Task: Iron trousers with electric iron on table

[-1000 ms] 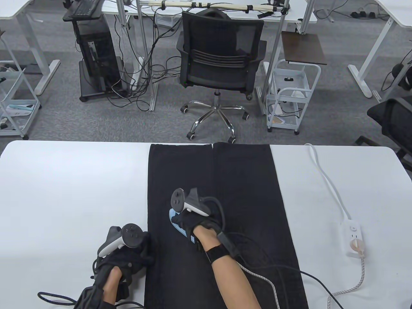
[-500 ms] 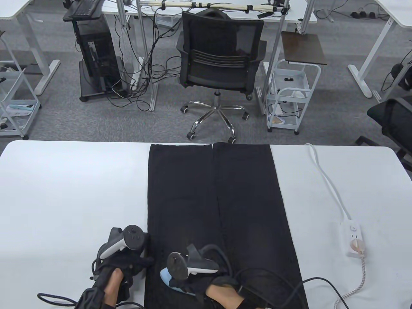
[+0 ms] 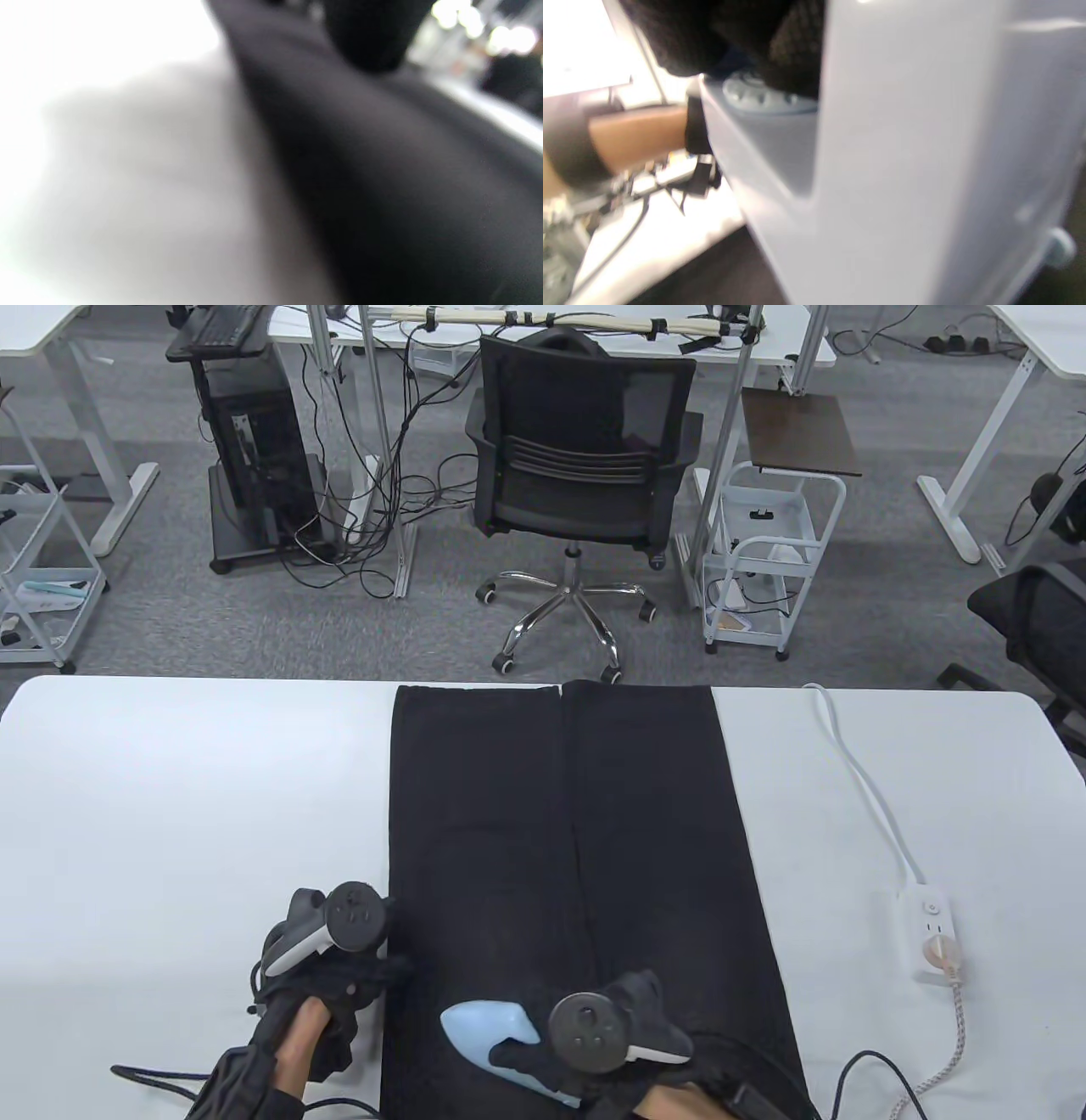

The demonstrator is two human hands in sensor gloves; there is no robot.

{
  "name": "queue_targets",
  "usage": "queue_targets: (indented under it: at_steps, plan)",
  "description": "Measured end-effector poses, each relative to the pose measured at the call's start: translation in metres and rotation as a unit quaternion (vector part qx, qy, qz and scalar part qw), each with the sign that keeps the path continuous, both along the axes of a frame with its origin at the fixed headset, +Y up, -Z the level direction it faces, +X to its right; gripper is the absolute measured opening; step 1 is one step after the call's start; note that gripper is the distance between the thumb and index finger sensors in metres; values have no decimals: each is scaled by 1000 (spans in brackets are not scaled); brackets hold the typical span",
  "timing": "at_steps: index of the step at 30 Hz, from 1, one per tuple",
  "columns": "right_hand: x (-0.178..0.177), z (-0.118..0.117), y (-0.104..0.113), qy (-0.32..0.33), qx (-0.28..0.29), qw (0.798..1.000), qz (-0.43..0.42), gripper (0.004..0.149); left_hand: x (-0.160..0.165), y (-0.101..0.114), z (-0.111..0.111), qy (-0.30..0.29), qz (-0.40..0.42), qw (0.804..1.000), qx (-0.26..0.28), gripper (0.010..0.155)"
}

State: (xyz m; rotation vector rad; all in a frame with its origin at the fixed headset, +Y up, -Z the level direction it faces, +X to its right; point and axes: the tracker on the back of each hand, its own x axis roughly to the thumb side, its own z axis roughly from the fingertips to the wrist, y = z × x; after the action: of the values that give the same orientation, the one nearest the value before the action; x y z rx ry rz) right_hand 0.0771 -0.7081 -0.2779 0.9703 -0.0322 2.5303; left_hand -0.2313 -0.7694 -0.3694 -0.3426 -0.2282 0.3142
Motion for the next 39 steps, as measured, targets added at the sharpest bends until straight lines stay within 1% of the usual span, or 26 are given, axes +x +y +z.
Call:
queue_targets:
  at_steps: [2, 4, 5, 6, 7, 9, 11, 12, 13, 14, 16, 19, 22, 23, 24, 25, 27, 29, 32, 34, 39]
  plan:
    - [30, -5, 14, -33, 18, 999, -19, 60, 20, 21, -7, -17, 24, 999, 20, 87]
    - [65, -11, 27, -85, 46, 995, -34, 60, 45, 37, -13, -36, 29, 998, 39, 89]
    - [82, -15, 30, -114, 61, 991, -38, 60, 62, 43, -17, -52, 23, 997, 45, 89]
    - [88, -16, 30, -126, 68, 989, -39, 60, 69, 45, -19, -58, 21, 997, 46, 90]
    - [106, -20, 30, -169, 98, 980, -30, 60, 93, 47, -24, -77, 12, 996, 45, 91]
    - [124, -23, 25, -224, 134, 965, -9, 60, 126, 42, -31, -111, 6, 993, 46, 91]
    - [136, -28, 16, -266, 147, 953, 0, 60, 160, 29, -36, -142, -10, 989, 43, 90]
    - [139, -30, 11, -279, 143, 950, -3, 60, 171, 23, -38, -154, -20, 987, 41, 90]
    - [144, -34, 5, -291, 131, 948, -9, 60, 186, 13, -41, -179, -42, 982, 33, 91]
    - [147, -36, 2, -295, 119, 948, -9, 60, 193, 7, -42, -190, -57, 980, 25, 92]
    - [156, -40, -6, -307, 90, 947, -16, 61, 209, -13, -47, -214, -81, 973, -4, 95]
    - [170, -45, -11, -325, 60, 943, -40, 61, 217, -38, -50, -232, -88, 967, -57, 98]
    - [177, -47, -12, -333, 48, 940, -51, 61, 218, -55, -51, -244, -100, 960, -91, 97]
    - [179, -48, -12, -336, 45, 939, -53, 61, 216, -55, -51, -241, -77, 963, -92, 97]
    - [180, -48, -12, -339, 43, 938, -58, 61, 216, -55, -50, -239, -72, 964, -86, 96]
    - [181, -48, -12, -341, 40, 937, -61, 61, 217, -54, -49, -250, -95, 960, -89, 96]
    - [182, -48, -12, -343, 37, 937, -61, 61, 219, -53, -47, -250, -97, 960, -83, 97]
    - [181, -47, -12, -343, 34, 937, -58, 61, 220, -53, -42, -253, -103, 958, -89, 98]
    - [181, -46, -13, -342, 31, 938, -52, 61, 223, -53, -25, -265, -111, 953, -92, 101]
    - [182, -45, -14, -342, 28, 938, -51, 61, 224, -54, -9, -273, -114, 950, -95, 102]
    - [181, -45, -14, -341, 18, 939, -47, 61, 227, -56, 41, -289, -123, 944, -98, 104]
